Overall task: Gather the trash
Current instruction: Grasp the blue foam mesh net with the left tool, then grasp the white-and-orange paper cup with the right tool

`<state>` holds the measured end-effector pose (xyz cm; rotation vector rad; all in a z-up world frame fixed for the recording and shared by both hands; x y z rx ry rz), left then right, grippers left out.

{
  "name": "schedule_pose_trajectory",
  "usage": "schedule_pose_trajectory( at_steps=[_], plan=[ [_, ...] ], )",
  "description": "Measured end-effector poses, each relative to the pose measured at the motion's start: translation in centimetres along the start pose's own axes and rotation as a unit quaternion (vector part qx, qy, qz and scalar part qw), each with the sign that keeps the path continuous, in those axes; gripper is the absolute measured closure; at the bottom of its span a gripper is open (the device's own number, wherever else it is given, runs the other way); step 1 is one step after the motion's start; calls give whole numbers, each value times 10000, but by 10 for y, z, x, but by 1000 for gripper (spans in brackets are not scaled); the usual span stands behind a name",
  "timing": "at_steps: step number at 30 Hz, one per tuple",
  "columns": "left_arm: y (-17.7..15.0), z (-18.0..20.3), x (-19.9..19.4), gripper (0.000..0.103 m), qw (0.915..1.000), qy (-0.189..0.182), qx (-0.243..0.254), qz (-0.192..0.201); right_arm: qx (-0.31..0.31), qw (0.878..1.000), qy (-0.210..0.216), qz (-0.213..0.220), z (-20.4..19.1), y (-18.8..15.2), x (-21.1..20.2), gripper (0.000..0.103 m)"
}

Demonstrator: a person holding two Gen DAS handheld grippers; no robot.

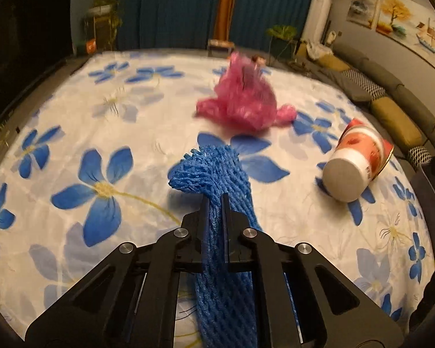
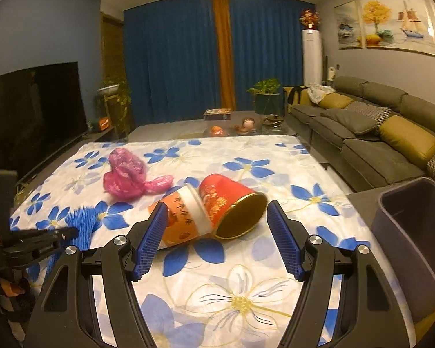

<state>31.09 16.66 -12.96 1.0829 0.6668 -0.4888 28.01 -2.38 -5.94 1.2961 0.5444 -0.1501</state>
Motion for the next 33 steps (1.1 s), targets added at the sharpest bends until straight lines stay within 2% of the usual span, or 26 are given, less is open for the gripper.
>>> schedule_pose_trajectory(
  at_steps=[3,6,9,23,26,28,33],
  plan=[
    [5,6,-21,97,9994,-219,-8,260,-143,9997,192,-104,-7,1,13,33],
    [9,11,-46,97,9972,-326,38,671,-202,9990,353,-202,-9,2,24,33],
    [11,12,-61,97,9952,-417,13,884,-241,9979,530,-293,-10,3,38,33],
    [11,9,-70,96,9933,-647,-49,958,-278,9886,1381,-525,-17,1,80,35],
    [10,8,-70,96,9936,-634,-69,932,-316,9857,1568,-527,-20,-1,76,49],
    [10,8,-70,96,9937,-633,-74,925,-353,9833,1695,-554,-22,-3,74,63],
    [10,8,-69,96,9937,-658,-92,905,-489,9775,1986,-516,-34,-7,60,84]
  ],
)
Point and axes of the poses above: each gripper's, at about its wrist camera, not at the fingertips, and x roughly the way its jaws point, z to its right, y to its top, the point moved 2 cm from there along x, roughly the way its jaws point, and after that the axes turned 15 degrees about -x, right-handed, at the moved point
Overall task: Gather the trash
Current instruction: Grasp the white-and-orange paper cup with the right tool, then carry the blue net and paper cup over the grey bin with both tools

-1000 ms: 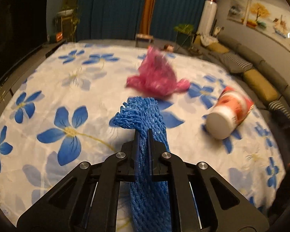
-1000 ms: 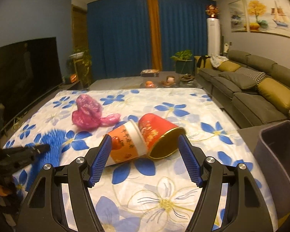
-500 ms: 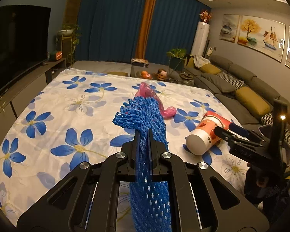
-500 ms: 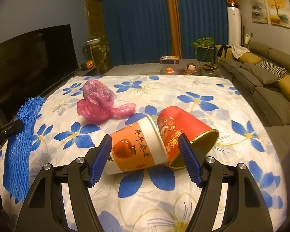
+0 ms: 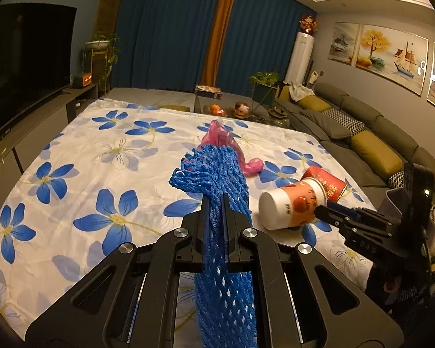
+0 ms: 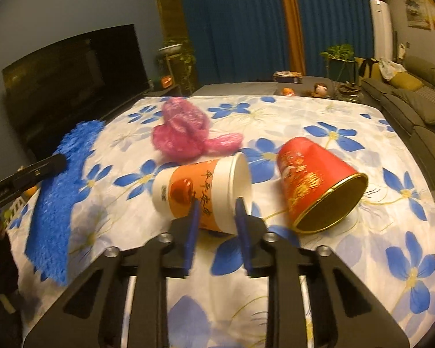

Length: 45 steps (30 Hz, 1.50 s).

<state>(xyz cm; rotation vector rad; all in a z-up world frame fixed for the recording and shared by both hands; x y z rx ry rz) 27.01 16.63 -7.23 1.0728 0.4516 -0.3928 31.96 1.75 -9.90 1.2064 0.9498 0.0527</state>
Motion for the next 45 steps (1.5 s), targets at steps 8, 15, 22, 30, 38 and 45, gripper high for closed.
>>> schedule_pose_trajectory(
  at_steps=[8,15,22,30,38,45],
  plan=[
    [-1,0,3,96,10000,-43,20,-34,-238,9994,245,28,-27,2,-5,99],
    [-2,1,3,96,10000,-96,-3,-18,-166,9996,200,129,-35,0,-19,100],
    [-6,10,-5,96,9998,-140,113,27,-157,9991,-115,364,-39,0,-56,100],
    [-19,37,-23,96,9991,-203,354,87,-234,9969,-444,601,-39,-10,-112,100],
    [-31,75,-47,96,9976,-368,573,150,-208,9934,-785,812,-28,-23,-165,100],
    [-42,118,-63,96,9944,-568,856,236,-76,9893,-1037,1019,-14,-39,-207,100]
  ],
)
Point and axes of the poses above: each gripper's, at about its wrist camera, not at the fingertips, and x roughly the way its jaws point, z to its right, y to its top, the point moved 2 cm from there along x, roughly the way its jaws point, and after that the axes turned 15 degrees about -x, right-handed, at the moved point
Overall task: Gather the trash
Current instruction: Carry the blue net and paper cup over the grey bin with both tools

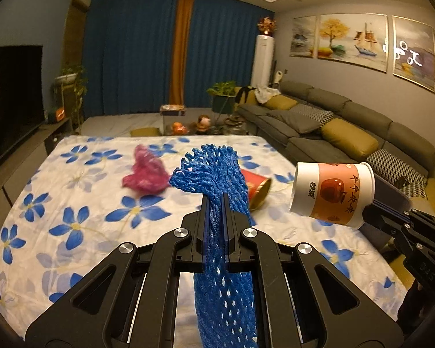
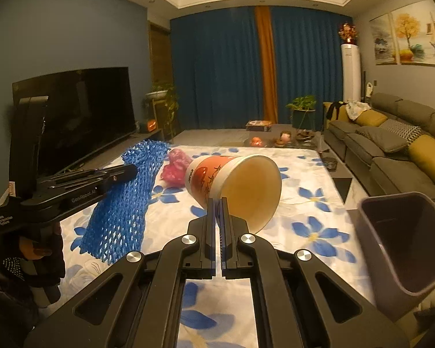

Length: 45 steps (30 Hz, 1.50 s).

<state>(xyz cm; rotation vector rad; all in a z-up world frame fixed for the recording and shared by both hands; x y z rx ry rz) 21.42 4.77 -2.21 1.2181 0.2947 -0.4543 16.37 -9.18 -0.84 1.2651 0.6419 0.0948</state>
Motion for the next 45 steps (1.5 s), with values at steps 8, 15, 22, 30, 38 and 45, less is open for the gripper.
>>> schedule_pose_trajectory(
  at_steps=[8,15,22,30,38,45],
  plan=[
    [-7,54,4,96,9992,-276,280,-57,198,9988,-449,77,37,-15,-35,100],
    [-12,101,15,96,9972,-552,500,-122,426,9956,-828,119,70,-30,-59,100],
    [-15,148,28,96,9938,-853,697,-152,636,9901,-1245,129,104,-43,-76,100],
    [-18,202,44,96,9891,-1214,824,-144,832,9807,-1767,40,143,-60,-89,100],
    [-20,242,63,96,9853,-1459,863,-212,998,9717,-2142,-17,169,-75,-93,100],
    [-25,269,81,96,9823,-1613,899,-315,1116,9657,-2343,-69,183,-81,-91,100]
  ],
)
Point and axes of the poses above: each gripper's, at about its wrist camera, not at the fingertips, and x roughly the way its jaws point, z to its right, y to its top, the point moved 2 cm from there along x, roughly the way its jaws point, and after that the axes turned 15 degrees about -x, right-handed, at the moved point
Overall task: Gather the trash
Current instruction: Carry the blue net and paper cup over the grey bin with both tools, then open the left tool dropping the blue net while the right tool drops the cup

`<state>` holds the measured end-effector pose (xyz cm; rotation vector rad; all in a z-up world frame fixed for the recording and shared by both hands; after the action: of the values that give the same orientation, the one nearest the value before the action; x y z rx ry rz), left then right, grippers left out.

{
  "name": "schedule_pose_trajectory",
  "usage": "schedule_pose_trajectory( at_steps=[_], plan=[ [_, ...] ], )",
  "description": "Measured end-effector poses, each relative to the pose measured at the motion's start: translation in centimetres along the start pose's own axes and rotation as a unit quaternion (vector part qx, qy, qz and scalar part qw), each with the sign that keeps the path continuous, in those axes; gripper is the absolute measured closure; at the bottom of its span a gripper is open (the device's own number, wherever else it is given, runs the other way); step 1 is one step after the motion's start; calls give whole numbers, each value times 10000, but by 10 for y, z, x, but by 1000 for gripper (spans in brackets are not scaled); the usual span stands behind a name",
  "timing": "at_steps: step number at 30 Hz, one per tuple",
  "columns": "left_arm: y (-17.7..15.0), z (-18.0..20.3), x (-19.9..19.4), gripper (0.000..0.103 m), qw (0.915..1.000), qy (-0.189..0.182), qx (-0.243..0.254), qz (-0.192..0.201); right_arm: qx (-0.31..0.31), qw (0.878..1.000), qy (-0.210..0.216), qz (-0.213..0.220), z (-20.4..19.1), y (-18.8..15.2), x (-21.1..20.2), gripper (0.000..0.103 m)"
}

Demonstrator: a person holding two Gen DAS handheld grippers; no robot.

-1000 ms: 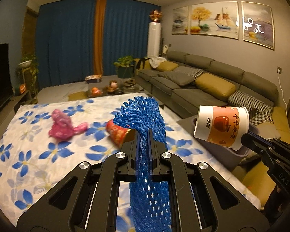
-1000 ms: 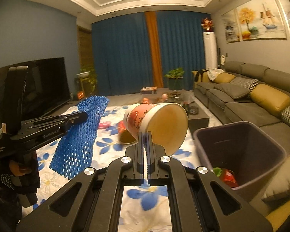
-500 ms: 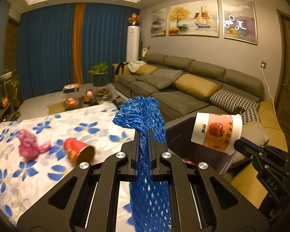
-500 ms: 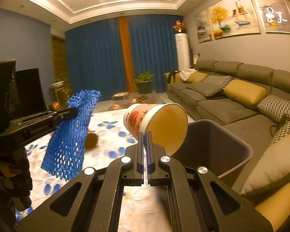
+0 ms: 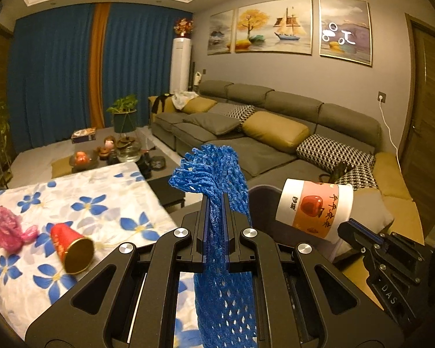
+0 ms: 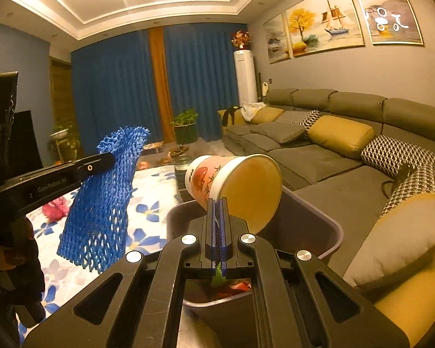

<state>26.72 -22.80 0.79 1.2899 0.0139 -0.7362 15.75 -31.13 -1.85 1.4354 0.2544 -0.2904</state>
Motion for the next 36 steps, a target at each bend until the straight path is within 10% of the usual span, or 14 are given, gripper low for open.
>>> schedule_pose_trajectory(
  at_steps=[36],
  plan=[
    [-12,30,62,96,9980,-574,-104,-243,393,9984,-348,-221,15,-7,29,100]
  ],
)
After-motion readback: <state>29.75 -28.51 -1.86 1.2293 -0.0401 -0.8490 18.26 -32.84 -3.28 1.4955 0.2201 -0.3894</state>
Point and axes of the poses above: each gripper's, at about its wrist camera, not at the fingertips, and x roughly the way its jaws point, z to its right, y to its top, the point moved 2 cm from there along x, roughly the way its jaws point, and after that the axes turned 15 degrees about -x, right-handed, at the moved point
